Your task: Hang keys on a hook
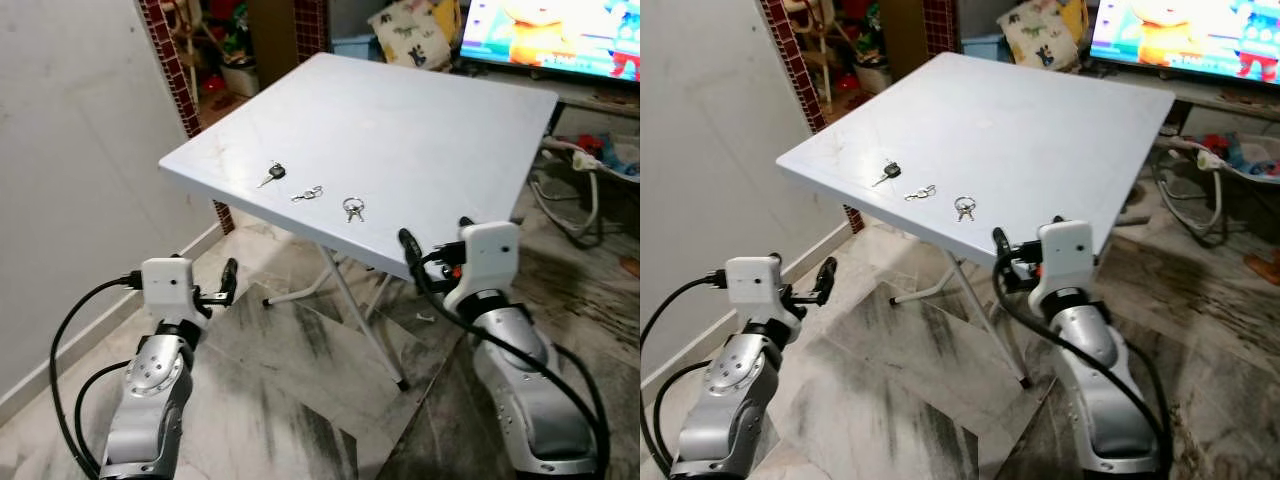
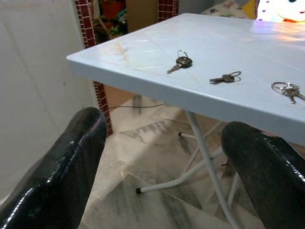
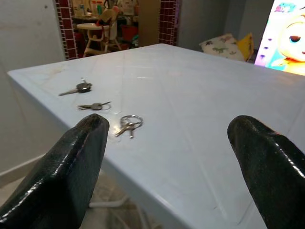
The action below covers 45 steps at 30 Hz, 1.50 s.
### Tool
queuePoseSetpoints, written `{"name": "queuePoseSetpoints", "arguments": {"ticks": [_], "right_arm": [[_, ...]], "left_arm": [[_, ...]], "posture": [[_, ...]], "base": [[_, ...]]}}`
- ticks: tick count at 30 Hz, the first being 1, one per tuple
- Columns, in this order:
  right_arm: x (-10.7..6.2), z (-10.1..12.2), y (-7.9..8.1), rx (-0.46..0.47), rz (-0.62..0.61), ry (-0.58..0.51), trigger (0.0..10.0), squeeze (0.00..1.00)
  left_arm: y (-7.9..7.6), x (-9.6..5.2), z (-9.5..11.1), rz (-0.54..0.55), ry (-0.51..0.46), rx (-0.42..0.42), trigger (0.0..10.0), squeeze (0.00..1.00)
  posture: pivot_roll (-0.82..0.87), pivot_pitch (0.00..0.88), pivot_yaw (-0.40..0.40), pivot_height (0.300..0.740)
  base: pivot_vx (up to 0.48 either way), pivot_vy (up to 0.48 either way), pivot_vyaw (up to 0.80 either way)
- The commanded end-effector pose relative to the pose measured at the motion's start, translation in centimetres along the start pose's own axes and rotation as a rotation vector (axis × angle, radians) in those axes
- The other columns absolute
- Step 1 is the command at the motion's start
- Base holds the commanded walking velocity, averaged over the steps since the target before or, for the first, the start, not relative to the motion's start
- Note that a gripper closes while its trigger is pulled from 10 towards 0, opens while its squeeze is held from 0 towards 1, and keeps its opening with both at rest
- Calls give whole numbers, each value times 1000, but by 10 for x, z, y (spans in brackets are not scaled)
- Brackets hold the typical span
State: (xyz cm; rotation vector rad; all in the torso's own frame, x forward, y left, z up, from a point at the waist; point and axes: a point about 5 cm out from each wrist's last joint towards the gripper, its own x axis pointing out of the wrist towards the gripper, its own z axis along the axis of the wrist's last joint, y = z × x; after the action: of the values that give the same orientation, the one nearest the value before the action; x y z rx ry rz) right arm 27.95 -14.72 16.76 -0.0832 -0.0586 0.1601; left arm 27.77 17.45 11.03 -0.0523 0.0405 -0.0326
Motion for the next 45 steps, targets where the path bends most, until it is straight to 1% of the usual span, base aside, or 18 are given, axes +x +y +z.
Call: {"name": "queuePoseSetpoints", "arguments": {"ticks": [1, 28, 30, 36, 39, 41, 45], "right_arm": [[1, 2, 8, 8, 32, -15, 10000, 0], [0, 0, 13, 7, 64, -4, 10000, 0], [0, 0, 13, 4, 66, -4, 10000, 0], [0, 0, 14, 0, 70, -3, 10000, 0], [1, 0, 14, 0, 71, -1, 10000, 0], [1, -1, 15, -8, 74, 2, 10000, 0], [2, 0, 16, 5, 76, -3, 10000, 0]], "left_arm": [[7, -1, -1, 20, 7, 14, 10000, 0], [6, -3, -4, 19, 16, 16, 10000, 0], [8, -3, -4, 49, 17, 25, 10000, 0], [9, -3, -4, 74, 20, 37, 10000, 0], [9, -4, -7, 70, 37, 39, 10000, 0], [8, -5, -9, 44, 44, 72, 10000, 0], [6, -7, -10, 23, 48, 100, 10000, 0]], "posture": [[-71, 12, 55, 740], [-73, 16, 51, 740], [-72, 17, 51, 740], [-71, 17, 49, 740], [-68, 18, 47, 740], [-67, 19, 46, 740], [-64, 20, 46, 740]], "base": [[345, 0, 0], [361, 0, 0], [0, 0, 0], [0, 0, 138], [0, 0, 671], [0, 0, 800], [0, 0, 798]]}}
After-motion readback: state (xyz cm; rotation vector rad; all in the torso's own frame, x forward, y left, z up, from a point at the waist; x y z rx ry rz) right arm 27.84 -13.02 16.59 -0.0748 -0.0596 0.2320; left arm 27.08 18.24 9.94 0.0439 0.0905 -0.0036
